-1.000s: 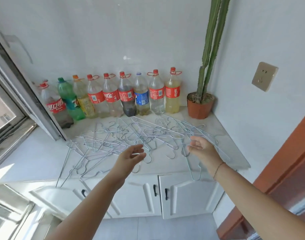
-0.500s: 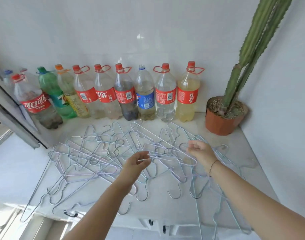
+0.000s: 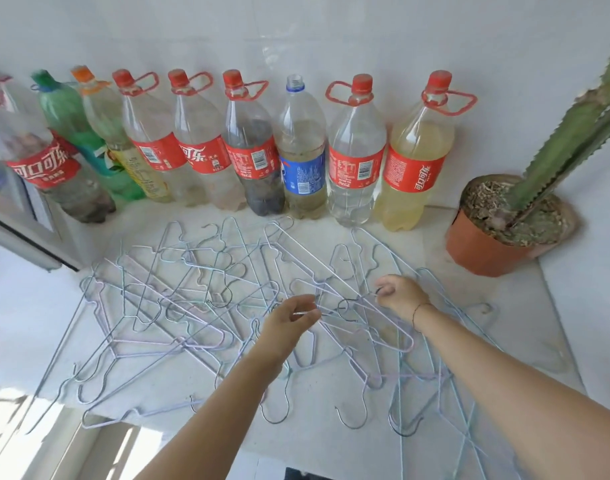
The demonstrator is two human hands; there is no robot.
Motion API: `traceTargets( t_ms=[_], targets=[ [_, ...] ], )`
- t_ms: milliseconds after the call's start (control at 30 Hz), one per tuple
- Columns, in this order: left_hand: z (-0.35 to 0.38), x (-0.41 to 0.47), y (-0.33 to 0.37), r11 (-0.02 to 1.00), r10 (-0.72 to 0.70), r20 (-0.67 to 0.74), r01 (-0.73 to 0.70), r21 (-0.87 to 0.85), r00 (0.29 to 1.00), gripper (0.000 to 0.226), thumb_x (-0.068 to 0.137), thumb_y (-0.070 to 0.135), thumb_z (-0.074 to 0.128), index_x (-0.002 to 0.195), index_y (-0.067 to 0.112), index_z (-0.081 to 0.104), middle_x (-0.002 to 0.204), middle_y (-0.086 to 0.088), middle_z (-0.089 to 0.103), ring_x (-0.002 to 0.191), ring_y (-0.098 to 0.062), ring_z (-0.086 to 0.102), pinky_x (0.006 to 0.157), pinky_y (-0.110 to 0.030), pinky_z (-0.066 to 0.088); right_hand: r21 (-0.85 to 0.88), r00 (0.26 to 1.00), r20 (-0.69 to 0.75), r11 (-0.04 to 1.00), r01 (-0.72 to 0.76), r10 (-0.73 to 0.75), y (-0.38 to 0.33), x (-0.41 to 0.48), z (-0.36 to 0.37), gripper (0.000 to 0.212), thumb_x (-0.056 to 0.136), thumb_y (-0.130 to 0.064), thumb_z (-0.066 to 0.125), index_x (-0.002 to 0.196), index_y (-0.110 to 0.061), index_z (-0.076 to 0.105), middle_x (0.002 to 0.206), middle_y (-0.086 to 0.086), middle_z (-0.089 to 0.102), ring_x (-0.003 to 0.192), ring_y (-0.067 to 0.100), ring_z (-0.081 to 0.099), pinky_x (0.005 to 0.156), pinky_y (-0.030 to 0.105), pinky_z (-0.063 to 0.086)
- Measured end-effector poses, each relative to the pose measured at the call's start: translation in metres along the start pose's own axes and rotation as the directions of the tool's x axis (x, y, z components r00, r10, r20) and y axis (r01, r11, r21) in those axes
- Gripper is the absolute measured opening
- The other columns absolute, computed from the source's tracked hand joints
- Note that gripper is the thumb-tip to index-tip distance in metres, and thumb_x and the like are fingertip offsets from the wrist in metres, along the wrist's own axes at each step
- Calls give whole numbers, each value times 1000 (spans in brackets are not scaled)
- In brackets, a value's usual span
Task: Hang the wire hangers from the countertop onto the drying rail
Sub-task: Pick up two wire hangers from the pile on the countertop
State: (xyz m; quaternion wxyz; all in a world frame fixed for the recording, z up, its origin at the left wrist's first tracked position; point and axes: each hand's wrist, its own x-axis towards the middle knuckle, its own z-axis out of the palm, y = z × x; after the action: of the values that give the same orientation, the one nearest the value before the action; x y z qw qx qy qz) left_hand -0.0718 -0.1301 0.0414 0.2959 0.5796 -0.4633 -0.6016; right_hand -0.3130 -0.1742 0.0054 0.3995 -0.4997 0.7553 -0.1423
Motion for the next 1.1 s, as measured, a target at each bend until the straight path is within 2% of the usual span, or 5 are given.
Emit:
traceTargets(
  t_ms=[133,500,633,1000,1100],
  targets=[
    [4,11,4,1000,-14,26,13,23,1000,28,88,21,64,116,22,62,108,3,66,96,-10,61,83,-20,46,73,1000,10,997,-1,1,0,5,-4,19,70,-17,59,77,-34,65,82,-15,67,93,17,63,99,40,42],
    [36,25,34,1000,18,172,-17,-5,985,24,91,27,60,115,28,62,119,-2,65,110,-18,59,97,-31,45,586,984,-150,792,169,-99,-20,-22,-51,21,81,-10,67,101,-9,68,84,-10,65,79,-2,59,78,10,44],
    [56,23,53,997,72,202,-66,-38,977,27,91,26,60,118,26,60,119,-1,65,103,-13,59,95,-29,44,612,978,-173,766,196,-113,-18,-30,-52,19,84,-2,62,102,-8,65,79,-9,62,58,-10,56,58,2,41],
    [59,18,56,997,83,202,-82,-10,976,17,91,24,60,108,28,62,115,-6,66,98,-15,59,84,-25,46,504,920,-386,822,266,-61,-6,-14,-72,21,82,0,62,103,2,66,99,12,67,63,-13,60,85,15,48],
    [56,17,50,997,72,198,-71,-9,978,16,91,24,61,105,31,62,115,-6,66,95,-15,58,82,-25,46,409,917,-385,872,269,-103,-12,-10,-73,18,82,-2,63,99,3,67,92,10,66,67,-1,59,74,6,45]
  ],
)
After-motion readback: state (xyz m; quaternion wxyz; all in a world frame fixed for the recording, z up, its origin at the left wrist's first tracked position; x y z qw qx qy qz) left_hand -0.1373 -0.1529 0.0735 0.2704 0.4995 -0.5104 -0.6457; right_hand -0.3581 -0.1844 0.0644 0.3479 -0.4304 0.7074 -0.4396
